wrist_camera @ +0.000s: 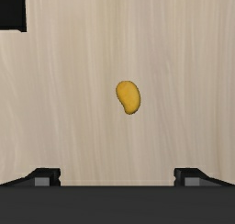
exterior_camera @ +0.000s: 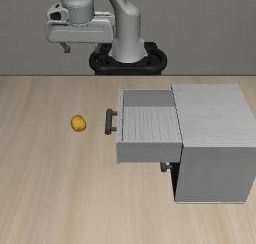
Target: Pick up the mango and place it in the top layer of the cabinet
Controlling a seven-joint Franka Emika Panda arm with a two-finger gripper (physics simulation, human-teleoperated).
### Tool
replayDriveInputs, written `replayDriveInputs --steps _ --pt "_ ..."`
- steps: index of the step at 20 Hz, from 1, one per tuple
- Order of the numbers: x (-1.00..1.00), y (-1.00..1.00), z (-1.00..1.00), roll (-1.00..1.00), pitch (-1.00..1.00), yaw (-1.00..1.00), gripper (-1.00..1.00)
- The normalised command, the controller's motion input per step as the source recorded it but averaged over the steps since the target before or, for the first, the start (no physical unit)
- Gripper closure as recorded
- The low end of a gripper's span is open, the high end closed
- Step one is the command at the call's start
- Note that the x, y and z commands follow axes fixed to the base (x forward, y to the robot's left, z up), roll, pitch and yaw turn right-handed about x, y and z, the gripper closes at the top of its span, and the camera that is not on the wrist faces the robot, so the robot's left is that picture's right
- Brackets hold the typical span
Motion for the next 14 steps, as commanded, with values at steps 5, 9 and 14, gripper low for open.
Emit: replayDriveInputs --steps 5,9,14 --pt "0.80 -0.20 0.00 0.00 0.00 0.00 -1.00" --pt "0.50 0.00 0.00 0.00 0.00 0.00 -1.00" --pt "0.00 0.00 -1.00 0.00 0.00 0.00 -1.00"
